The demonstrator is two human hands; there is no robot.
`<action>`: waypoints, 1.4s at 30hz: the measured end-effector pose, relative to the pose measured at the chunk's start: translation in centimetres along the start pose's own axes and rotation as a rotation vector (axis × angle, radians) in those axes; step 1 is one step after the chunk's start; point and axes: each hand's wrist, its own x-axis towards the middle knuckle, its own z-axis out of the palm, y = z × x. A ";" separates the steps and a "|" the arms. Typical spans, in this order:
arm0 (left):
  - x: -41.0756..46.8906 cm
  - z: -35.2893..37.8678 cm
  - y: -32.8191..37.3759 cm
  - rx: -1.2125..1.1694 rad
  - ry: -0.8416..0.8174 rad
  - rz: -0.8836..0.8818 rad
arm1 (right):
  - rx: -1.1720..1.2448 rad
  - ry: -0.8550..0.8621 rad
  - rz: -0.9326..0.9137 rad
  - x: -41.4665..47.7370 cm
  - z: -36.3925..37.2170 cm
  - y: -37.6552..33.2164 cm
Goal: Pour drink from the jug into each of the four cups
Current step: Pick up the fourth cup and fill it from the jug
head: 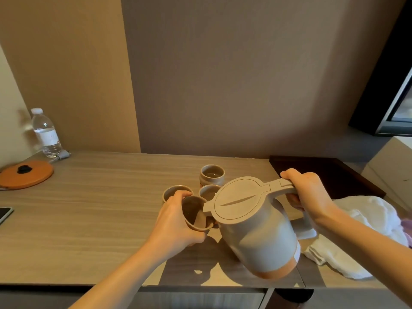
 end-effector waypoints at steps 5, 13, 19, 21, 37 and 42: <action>0.4 -0.4 -0.1 0.023 0.004 0.021 | -0.029 -0.012 -0.025 0.3 0.3 -0.2; -0.2 -0.5 -0.6 0.043 0.012 0.046 | -0.094 -0.050 -0.047 1.1 0.9 -0.5; -0.7 -0.8 -1.6 0.007 0.022 0.064 | -0.138 -0.074 -0.074 1.4 1.7 -0.9; -0.7 -0.9 -1.8 -0.019 0.016 0.061 | -0.152 -0.089 -0.078 1.6 1.9 -1.0; -1.5 -0.9 -3.7 -0.067 0.029 0.017 | -0.251 -0.155 -0.132 2.2 3.9 -2.2; -1.5 -1.0 -4.1 -0.060 0.038 0.011 | -0.258 -0.161 -0.138 2.5 4.4 -2.6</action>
